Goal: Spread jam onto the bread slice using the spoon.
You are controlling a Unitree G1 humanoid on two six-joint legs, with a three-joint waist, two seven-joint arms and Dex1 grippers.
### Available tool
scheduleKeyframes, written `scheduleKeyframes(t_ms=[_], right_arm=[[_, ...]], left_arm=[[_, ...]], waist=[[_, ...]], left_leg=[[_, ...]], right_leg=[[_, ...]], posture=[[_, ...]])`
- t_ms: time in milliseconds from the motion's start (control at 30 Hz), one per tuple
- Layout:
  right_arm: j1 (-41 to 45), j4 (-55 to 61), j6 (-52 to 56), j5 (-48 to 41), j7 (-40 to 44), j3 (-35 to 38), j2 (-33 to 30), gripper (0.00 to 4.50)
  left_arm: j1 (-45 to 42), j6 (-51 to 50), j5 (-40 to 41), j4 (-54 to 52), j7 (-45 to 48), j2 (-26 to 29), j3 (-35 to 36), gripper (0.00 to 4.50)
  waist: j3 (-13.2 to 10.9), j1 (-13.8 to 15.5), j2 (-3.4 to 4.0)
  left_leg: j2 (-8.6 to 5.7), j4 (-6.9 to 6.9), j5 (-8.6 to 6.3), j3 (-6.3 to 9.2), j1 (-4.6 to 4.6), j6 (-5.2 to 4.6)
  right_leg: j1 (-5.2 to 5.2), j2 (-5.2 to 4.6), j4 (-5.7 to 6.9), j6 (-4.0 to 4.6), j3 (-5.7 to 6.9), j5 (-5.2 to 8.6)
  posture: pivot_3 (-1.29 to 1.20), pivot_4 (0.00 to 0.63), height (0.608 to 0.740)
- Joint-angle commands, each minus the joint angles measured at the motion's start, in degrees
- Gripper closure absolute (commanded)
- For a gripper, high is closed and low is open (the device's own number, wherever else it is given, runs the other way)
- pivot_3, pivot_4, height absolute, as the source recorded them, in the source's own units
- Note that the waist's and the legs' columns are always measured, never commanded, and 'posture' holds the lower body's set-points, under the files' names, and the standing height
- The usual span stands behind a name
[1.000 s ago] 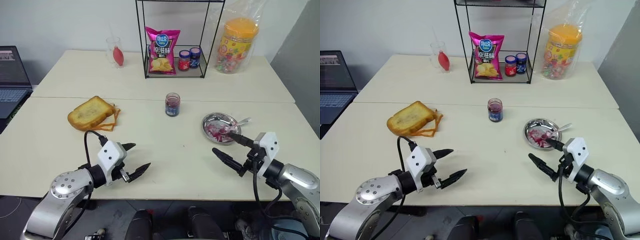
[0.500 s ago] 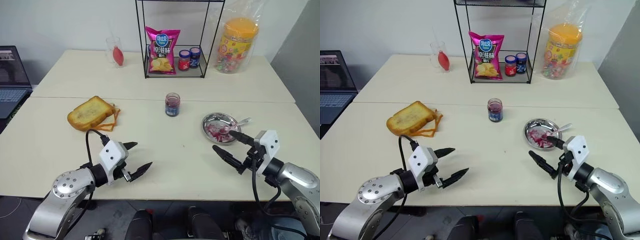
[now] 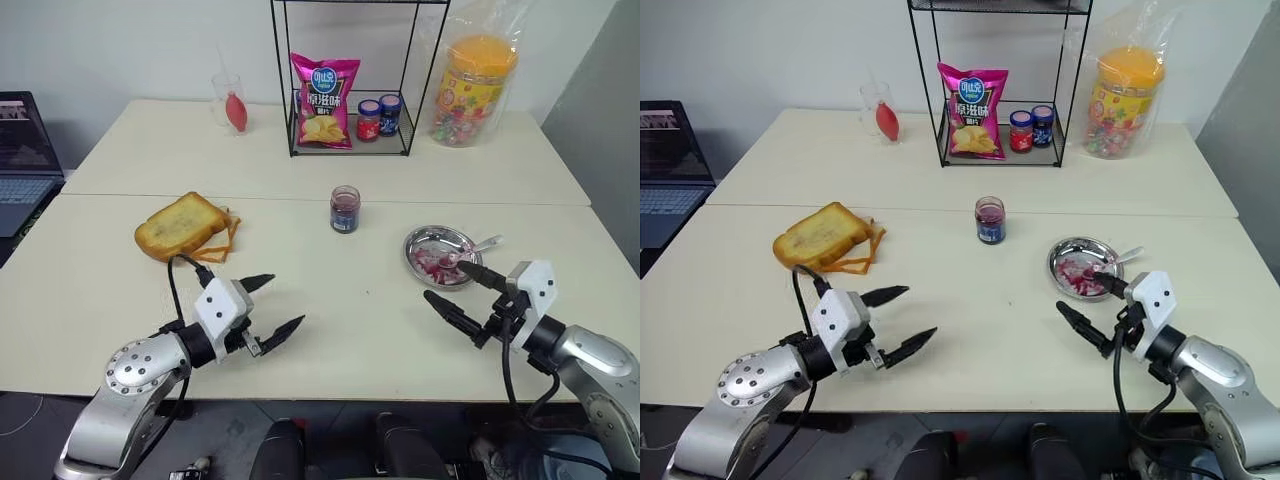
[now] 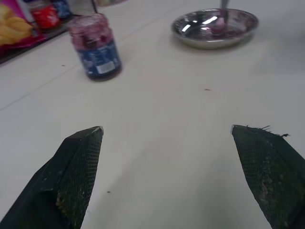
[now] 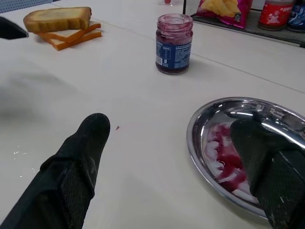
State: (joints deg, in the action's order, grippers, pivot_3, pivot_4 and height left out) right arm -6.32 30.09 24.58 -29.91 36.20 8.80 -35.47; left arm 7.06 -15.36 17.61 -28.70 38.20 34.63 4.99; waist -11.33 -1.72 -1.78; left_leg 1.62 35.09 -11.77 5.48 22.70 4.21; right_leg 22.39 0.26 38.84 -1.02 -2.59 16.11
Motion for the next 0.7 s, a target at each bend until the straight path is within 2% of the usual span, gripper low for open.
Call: scheduleKeyframes(t_ms=[33,167,267,433,500,567,700], right_arm=[[0.86,2.24,-0.60,0.25,0.51,-0.13,-0.21,0.02],[1.37,2.47,-0.70,1.01,1.31,-1.26,-1.02,0.02],[2.50,2.15,-0.68,1.55,1.74,-1.84,-1.24,0.02],[6.07,1.89,-0.25,3.73,3.47,-5.54,-2.52,0.02],[8.36,2.05,1.66,3.41,3.16,-7.24,-2.20,0.02],[11.06,1.84,3.68,3.70,2.53,-9.20,-1.80,0.02],[15.05,1.19,5.95,4.82,1.39,-12.31,-0.62,0.02]], left_arm=[[-0.01,2.11,-1.11,-1.41,-3.17,-1.67,2.16,0.00],[0.67,1.99,-1.09,-2.19,-5.15,-3.11,3.51,0.00],[-1.07,1.22,-0.30,-1.21,-10.68,-5.77,8.28,0.00],[-9.59,-7.63,4.96,4.47,-25.22,-11.93,19.85,0.00],[-13.22,-11.20,6.68,7.51,-29.82,-13.03,23.79,0.00],[-16.75,-13.78,8.97,10.95,-33.57,-13.84,27.43,0.00],[-21.76,-16.10,11.29,17.06,-38.72,-14.48,31.74,0.00]], waist=[[0.00,0.00,0.00],[0.00,-0.02,0.00],[0.00,-0.02,0.00],[0.01,0.00,-0.02],[0.03,-0.06,-0.05],[0.03,-0.13,-0.05],[0.05,-0.03,-0.10]], left_leg=[[0.00,0.00,0.00,0.01,0.00,0.00],[0.00,0.00,0.00,-0.01,-0.01,0.00],[0.00,0.00,0.00,-0.01,-0.01,0.00],[-0.01,0.03,0.01,0.06,-0.04,0.00],[-0.01,0.03,0.01,0.05,-0.09,0.00],[-0.01,0.03,0.01,0.05,-0.07,0.00],[-0.03,0.03,0.01,0.10,0.00,0.01]], right_leg=[[0.00,0.00,0.00,0.00,0.00,0.00],[0.00,0.00,0.00,-0.02,-0.01,-0.01],[0.00,0.00,0.00,-0.01,0.00,-0.01],[-0.03,0.02,0.05,-0.06,0.06,-0.03],[-0.07,0.04,0.06,-0.08,0.04,-0.05],[-0.05,0.06,0.04,-0.48,0.04,-0.27],[-0.04,0.06,-0.01,-0.54,0.08,-0.31]], posture=[[0.00,0.150,0.740],[0.00,0.150,0.740],[0.00,0.150,0.740],[0.00,0.150,0.740],[0.00,0.150,0.740],[0.00,0.150,0.740],[0.00,0.150,0.740]])
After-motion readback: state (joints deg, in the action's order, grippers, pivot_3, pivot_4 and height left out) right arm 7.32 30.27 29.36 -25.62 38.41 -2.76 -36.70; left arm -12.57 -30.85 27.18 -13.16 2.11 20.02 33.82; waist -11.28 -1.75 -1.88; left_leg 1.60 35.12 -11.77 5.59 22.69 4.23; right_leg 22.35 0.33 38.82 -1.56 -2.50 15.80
